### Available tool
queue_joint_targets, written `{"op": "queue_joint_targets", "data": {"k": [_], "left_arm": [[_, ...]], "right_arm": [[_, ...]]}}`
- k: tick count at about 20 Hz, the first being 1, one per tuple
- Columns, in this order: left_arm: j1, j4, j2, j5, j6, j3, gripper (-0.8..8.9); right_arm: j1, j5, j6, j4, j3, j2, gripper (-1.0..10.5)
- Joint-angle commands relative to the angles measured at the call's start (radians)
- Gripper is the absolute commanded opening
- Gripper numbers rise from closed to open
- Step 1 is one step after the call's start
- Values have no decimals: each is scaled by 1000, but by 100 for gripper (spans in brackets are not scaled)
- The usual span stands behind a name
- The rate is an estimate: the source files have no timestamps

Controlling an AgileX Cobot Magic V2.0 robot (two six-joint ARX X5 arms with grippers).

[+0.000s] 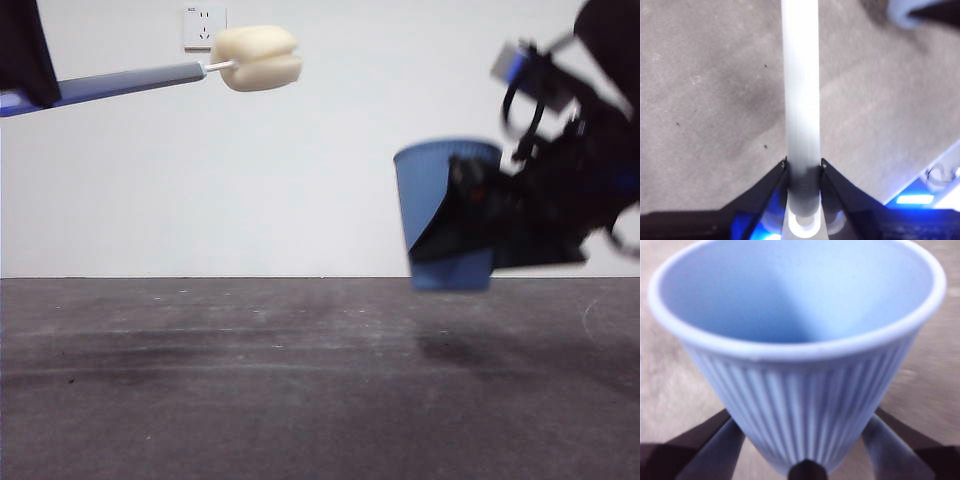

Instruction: Pick up the cup brush,pick up the cup,insert the brush into the cup,clean the cup,put the cup brush back,put the cup back to the fixed position on the table

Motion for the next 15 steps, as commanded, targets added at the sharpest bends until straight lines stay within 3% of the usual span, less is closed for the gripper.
{"op": "queue_joint_targets", "data": {"k": [1,7,11,15], "left_arm": [[-3,-22,-3,1,91,-1,-8],[-3,-114,-3,0,230,-1,-8],[-6,-145,-3,0,291,-1,-8],[-81,-203,23,-1,364,-1,-8]], "right_arm": [[17,73,-117,-337,93,-134,-13],[61,250,-286,-837,317,-202,-13],[95,408,-409,-1003,322,-201,-13],[135,597,-550,-1088,322,-201,-13]]}}
